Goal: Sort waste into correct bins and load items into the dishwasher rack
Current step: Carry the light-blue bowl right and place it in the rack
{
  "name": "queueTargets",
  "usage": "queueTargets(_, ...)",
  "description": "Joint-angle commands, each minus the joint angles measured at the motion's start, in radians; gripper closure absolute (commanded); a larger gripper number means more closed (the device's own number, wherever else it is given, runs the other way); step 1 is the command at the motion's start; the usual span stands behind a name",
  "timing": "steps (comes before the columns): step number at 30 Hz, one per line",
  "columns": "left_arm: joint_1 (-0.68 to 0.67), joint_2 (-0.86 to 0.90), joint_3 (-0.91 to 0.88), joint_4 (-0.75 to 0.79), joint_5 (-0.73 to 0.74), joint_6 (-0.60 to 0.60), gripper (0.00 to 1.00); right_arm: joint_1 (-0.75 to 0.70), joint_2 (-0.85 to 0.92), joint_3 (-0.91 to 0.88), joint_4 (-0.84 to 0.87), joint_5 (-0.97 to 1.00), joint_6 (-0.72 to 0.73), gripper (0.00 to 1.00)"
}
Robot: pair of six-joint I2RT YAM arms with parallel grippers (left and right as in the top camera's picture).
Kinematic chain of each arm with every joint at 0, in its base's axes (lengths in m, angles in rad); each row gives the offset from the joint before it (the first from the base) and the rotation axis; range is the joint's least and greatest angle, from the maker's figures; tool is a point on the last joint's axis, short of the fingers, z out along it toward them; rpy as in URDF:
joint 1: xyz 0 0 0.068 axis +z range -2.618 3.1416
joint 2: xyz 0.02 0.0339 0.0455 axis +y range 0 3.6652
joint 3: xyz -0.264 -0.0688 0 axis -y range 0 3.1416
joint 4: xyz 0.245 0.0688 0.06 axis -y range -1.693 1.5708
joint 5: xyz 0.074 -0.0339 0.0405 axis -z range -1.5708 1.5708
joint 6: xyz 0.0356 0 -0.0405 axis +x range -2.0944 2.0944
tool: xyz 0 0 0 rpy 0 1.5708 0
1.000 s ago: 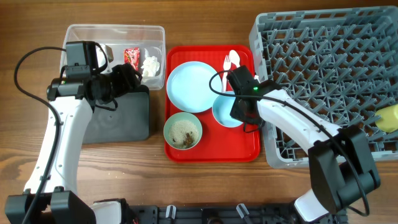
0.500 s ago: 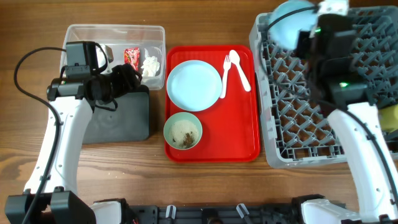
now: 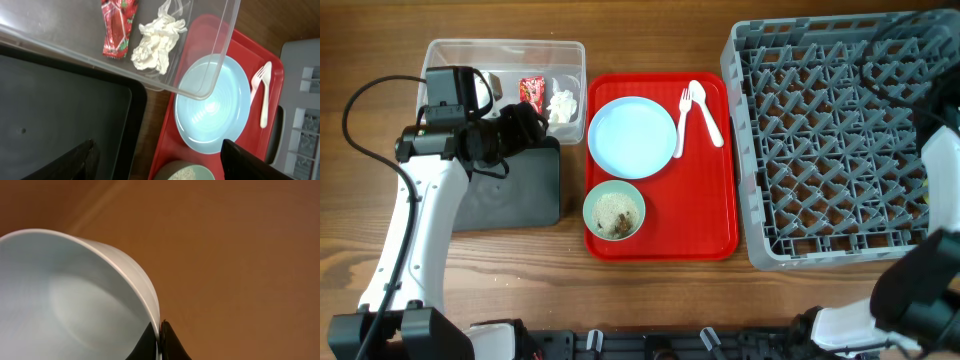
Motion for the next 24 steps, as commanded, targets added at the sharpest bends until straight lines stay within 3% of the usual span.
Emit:
queueTargets(1,0.005,-0.014,0.001,0.003,-0.006,0.013,0.21,-0.044,0.097,0.008,0.013,0.059,-0.162,0.96)
queueTargets(6,0.005,-0.014,0.001,0.003,-0.006,0.013,0.21,-0.055,0.203,0.005,-0.032,0.092,-0.154,0.96)
queueTargets(11,0.005,-0.014,0.001,0.003,-0.006,0.013,0.21,-0.041,0.231,0.005,-0.159,0.166,0.122,0.96)
queueTargets(15,0.005,-0.014,0.001,0.003,-0.006,0.012,0.21,0.013,0.231,0.005,-0.201,0.222,0.199,0.96)
queueTargets(18,0.005,-0.014,0.001,0.003,-0.006,0.012,0.21,0.076,0.231,0.005,-0.35,0.223,0.247,0.96)
queueTargets(19,0.005,-0.014,0.001,0.003,-0.006,0.013,0.2,0.08,0.229,0.005,-0.384,0.223,0.306,0.93)
queueTargets(20,0.005,-0.014,0.001,0.003,-0.006,0.013,0.2,0.082,0.224,0.005,-0.412,0.222,0.378,0.81)
queueTargets(22,0.005,-0.014,0.001,0.003,-0.005,0.012,0.21,0.082,0.205,0.005,-0.468,0.208,0.465,0.72)
queueTargets(24,0.005,-0.014,0.001,0.003,-0.006,0.013,0.2,0.083,0.163,0.005,-0.51,0.151,0.492,0.51)
